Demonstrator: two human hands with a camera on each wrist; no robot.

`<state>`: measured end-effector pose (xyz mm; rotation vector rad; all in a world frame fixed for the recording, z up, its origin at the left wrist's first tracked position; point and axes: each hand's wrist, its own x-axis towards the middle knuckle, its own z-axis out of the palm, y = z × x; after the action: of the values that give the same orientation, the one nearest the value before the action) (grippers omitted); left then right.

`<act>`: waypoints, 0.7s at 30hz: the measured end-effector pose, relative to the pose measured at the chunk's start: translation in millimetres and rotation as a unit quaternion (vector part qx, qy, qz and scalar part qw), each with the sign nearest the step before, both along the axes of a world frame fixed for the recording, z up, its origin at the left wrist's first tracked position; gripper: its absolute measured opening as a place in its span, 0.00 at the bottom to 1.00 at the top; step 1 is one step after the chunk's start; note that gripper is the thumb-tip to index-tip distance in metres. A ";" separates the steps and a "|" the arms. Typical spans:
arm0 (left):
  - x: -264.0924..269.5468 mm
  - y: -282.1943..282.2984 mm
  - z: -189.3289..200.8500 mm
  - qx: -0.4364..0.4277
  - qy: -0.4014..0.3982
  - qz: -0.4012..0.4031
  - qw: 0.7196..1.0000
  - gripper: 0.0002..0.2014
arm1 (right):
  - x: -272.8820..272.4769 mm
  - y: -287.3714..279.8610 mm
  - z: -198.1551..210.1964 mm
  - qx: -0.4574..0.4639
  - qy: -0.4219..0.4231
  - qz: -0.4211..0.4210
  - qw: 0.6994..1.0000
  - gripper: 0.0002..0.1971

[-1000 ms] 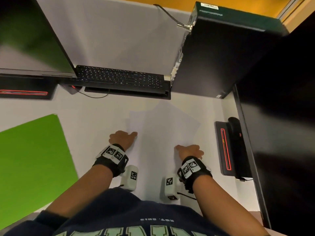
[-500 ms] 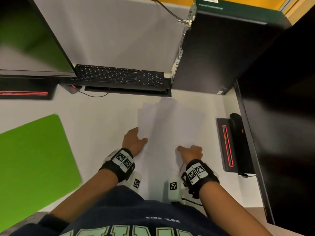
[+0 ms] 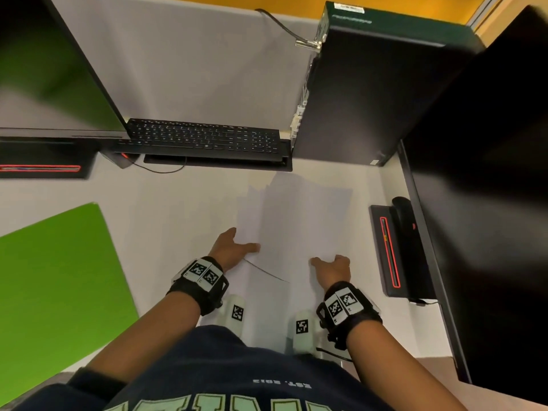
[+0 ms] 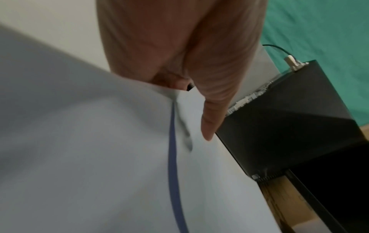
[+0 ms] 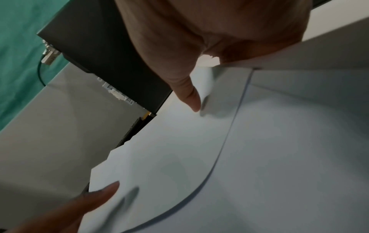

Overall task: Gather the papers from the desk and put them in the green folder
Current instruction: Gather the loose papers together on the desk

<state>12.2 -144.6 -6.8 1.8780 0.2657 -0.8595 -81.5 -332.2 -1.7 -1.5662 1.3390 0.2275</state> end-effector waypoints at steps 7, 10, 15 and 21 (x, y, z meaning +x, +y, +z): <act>-11.7 -4.6 -4.9 -0.012 0.007 0.019 1.000 0.23 | -25.2 -3.9 -4.7 0.016 -0.036 0.011 0.999 0.30; -17.3 -3.3 -3.4 -0.032 0.008 -0.024 0.999 0.22 | -44.1 -7.9 2.9 0.031 -0.075 -0.004 0.997 0.24; -7.6 5.3 25.3 -0.091 -0.044 -0.043 0.994 0.26 | -47.3 -14.0 30.0 0.014 -0.180 0.049 0.982 0.17; 20.2 8.5 111.5 -0.208 -0.210 -0.017 0.955 0.19 | -10.7 -21.1 102.2 -0.035 -0.391 0.084 0.916 0.16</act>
<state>32.3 -136.1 104.7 1.6162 -0.2005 -0.4710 -92.2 -353.3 100.5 -1.5819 0.5868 -0.3264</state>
